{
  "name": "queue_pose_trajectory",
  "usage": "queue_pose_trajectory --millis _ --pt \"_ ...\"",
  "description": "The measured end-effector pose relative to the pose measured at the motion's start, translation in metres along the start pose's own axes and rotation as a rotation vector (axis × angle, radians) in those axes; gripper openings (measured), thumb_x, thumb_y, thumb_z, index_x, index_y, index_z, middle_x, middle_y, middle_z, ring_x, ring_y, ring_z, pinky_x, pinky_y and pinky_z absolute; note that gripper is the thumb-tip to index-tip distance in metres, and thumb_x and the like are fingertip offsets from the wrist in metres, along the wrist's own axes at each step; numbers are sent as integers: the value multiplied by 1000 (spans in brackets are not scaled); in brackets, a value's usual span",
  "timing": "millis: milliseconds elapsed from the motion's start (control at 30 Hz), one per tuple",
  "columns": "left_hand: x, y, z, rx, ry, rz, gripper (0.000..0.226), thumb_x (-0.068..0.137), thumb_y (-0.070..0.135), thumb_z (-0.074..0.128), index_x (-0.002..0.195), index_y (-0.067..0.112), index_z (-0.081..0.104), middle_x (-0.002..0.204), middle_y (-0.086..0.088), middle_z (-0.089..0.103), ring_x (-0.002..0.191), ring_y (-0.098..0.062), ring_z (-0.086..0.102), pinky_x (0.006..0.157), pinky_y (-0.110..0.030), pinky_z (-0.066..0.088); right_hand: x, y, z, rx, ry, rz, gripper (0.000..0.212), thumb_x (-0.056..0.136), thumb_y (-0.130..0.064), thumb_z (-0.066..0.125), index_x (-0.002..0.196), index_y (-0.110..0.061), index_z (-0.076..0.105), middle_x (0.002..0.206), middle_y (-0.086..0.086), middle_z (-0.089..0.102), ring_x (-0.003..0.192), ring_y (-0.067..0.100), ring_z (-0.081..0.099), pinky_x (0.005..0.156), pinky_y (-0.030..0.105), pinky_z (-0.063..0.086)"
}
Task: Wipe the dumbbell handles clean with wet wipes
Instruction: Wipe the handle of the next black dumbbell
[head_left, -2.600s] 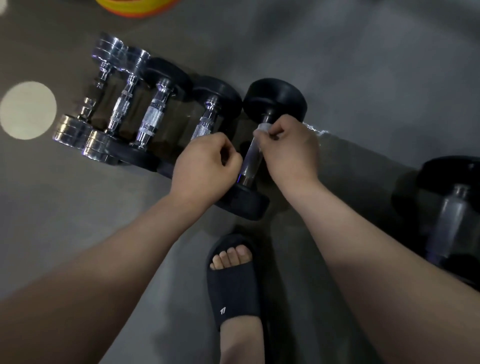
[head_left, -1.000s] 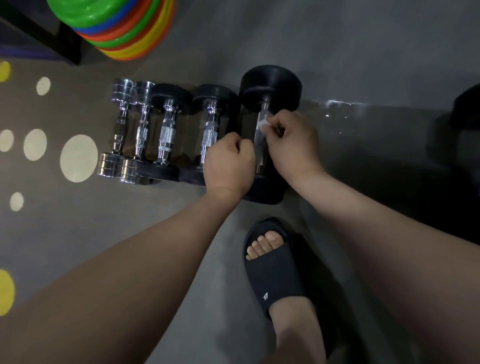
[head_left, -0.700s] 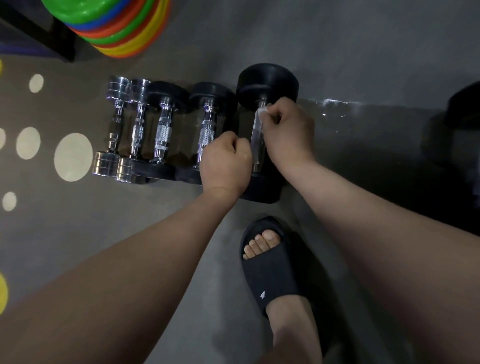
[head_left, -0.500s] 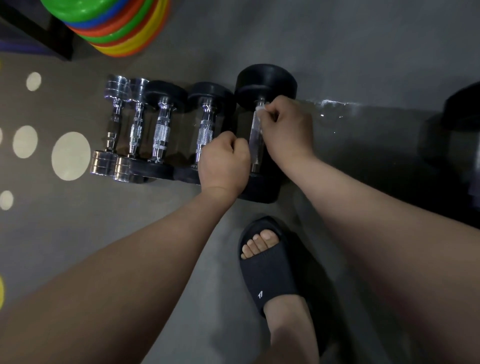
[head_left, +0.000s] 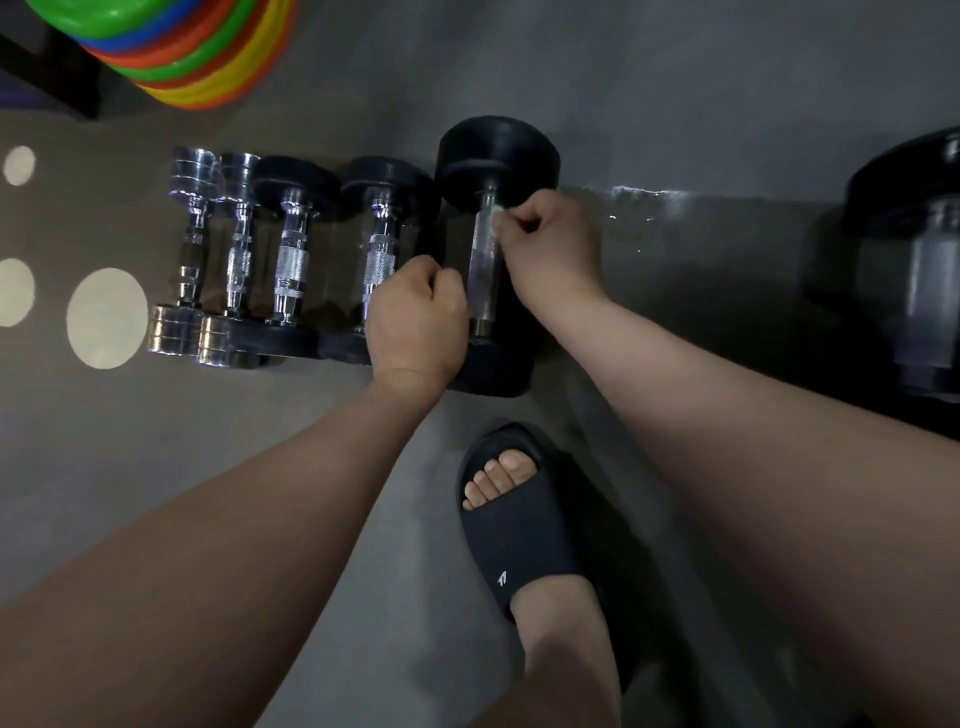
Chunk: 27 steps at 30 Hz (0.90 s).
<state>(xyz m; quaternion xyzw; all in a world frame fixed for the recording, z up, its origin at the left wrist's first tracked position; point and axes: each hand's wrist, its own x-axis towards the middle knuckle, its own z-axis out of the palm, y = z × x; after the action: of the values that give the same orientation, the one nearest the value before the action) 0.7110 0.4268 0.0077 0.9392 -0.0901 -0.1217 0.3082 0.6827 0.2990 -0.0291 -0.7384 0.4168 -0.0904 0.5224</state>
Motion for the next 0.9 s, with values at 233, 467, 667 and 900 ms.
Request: queue_pose_trajectory --millis 233,467,667,900 --pt "1 -1 1 4 3 5 30 90 20 49 62 9 44 55 0 41 52 -13 35 48 -28 25 0 -5 -1 143 -20 209 29 90 -33 71 66 -19 66 63 -6 66 57 3 57 52 16 42" --pt "2 -1 3 26 9 4 31 89 22 51 64 4 46 54 -1 41 52 -13 34 47 -27 26 7 -22 15 241 83 289 45 89 -27 71 48 -18 52 41 -11 49 44 4 50 50 21 42" --pt "1 -1 3 30 13 8 31 88 23 51 62 7 45 53 0 40 51 -14 35 45 -22 24 6 -16 16 538 104 471 25 88 -23 74 67 -16 64 68 2 69 66 17 67 67 31 56" --pt "0 -1 3 9 4 9 34 89 24 50 58 13 40 52 1 38 50 -13 32 48 -29 25 5 -7 11 510 10 468 24 93 -28 70 73 -16 66 75 1 71 72 17 68 75 34 58"
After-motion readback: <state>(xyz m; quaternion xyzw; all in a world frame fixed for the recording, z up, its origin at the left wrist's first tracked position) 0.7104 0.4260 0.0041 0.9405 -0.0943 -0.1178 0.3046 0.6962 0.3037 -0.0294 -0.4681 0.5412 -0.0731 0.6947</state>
